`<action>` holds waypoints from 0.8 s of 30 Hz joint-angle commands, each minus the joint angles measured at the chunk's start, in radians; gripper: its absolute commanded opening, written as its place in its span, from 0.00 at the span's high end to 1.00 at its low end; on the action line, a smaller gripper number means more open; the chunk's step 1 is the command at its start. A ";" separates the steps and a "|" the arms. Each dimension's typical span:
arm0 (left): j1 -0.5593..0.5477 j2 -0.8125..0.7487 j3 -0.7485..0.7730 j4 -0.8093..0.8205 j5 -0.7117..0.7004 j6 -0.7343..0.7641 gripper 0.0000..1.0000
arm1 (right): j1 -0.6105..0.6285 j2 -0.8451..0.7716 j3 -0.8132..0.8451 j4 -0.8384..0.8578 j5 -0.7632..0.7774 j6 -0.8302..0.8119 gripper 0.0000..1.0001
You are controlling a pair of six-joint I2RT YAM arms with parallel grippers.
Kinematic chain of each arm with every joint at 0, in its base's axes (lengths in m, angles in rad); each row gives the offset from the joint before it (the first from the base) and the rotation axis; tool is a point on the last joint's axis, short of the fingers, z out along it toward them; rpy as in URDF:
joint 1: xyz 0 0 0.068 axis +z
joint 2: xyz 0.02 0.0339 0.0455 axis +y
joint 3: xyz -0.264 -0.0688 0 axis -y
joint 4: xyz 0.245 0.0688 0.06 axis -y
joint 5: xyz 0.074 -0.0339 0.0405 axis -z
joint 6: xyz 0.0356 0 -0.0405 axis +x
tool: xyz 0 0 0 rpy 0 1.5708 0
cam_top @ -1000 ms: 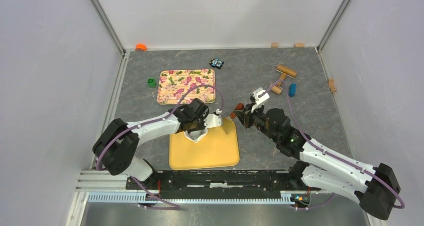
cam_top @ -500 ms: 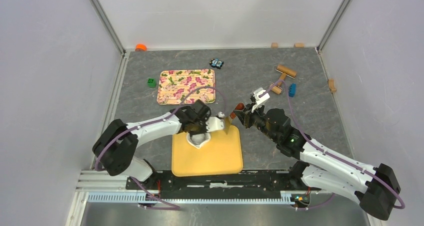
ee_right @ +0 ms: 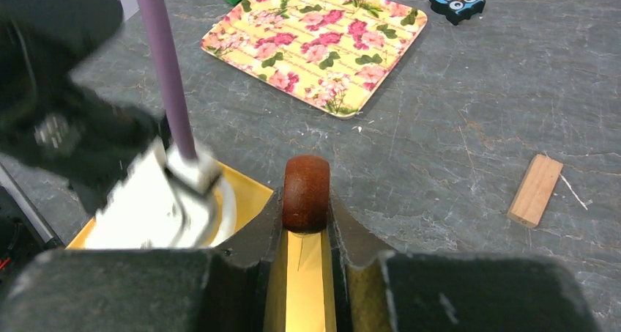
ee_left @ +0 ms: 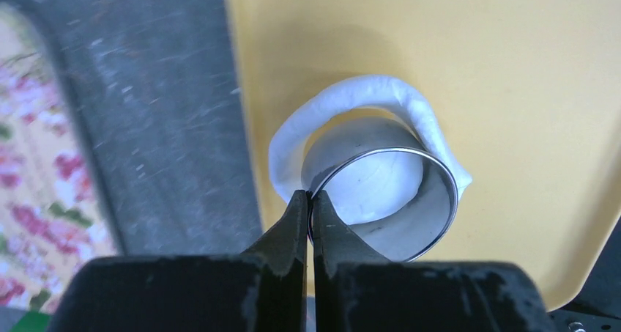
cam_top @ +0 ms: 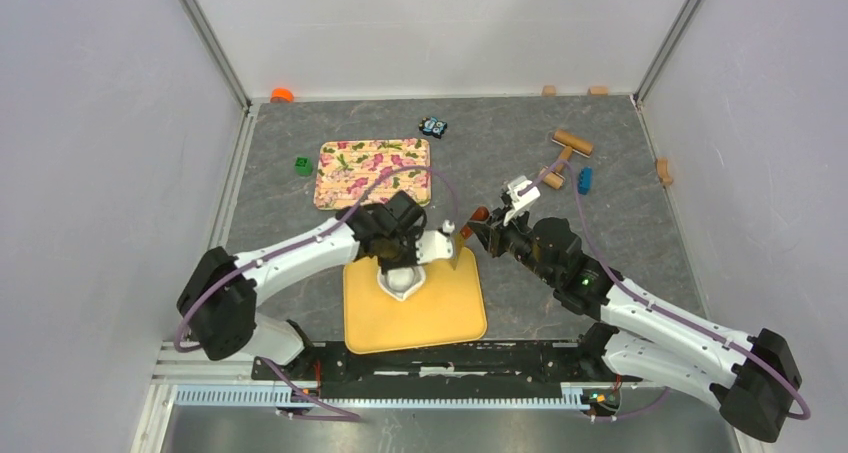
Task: Roll out the dumpling wrappers from the dough
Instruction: Pick up the dumpling mold from the dumpling wrapper.
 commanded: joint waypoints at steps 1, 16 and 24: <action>0.088 -0.081 0.139 -0.144 0.062 -0.051 0.98 | 0.004 -0.031 0.012 0.042 0.017 -0.002 1.00; 0.150 -0.006 0.077 -0.039 0.020 -0.213 0.98 | 0.009 -0.125 0.062 -0.053 0.063 0.105 1.00; 0.150 0.030 0.010 0.048 0.044 -0.291 0.98 | 0.015 -0.138 -0.086 0.154 0.062 0.401 1.00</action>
